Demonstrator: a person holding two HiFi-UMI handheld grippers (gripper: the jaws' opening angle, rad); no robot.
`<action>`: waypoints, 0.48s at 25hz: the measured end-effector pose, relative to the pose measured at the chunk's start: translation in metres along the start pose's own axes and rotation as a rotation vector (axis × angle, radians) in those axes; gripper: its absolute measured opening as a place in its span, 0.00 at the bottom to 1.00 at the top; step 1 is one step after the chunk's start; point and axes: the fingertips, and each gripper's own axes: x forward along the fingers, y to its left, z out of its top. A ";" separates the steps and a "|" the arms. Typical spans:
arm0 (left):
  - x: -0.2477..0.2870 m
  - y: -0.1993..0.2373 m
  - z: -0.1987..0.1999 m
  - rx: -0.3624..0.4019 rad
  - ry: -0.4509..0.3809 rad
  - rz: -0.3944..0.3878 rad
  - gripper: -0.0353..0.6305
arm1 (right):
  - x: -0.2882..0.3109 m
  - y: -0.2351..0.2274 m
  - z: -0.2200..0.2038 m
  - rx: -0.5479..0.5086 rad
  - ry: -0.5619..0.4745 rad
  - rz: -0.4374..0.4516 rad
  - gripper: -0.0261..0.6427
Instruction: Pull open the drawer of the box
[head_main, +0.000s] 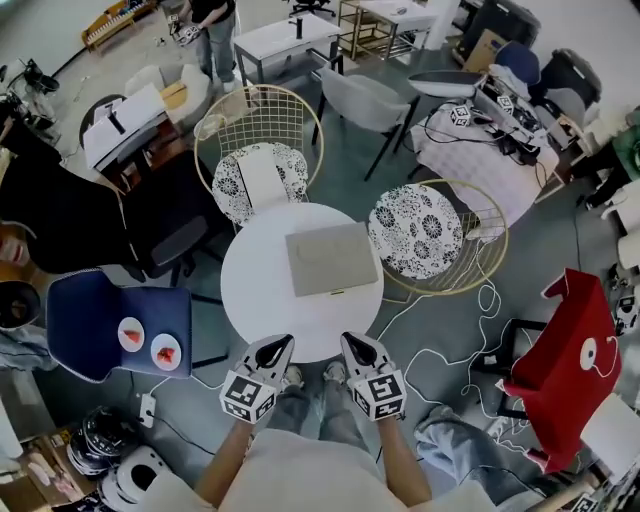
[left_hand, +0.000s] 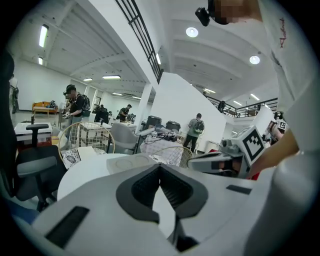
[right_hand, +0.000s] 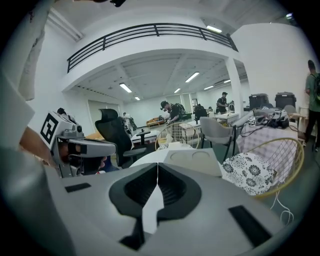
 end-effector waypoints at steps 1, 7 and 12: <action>0.001 0.000 -0.008 -0.008 0.009 -0.002 0.07 | -0.001 0.000 -0.011 0.010 0.017 -0.003 0.06; 0.003 -0.004 -0.049 -0.056 0.054 -0.003 0.07 | -0.008 0.003 -0.069 0.068 0.103 -0.010 0.06; 0.002 -0.008 -0.070 -0.071 0.081 0.001 0.07 | -0.011 0.011 -0.105 0.035 0.177 0.005 0.06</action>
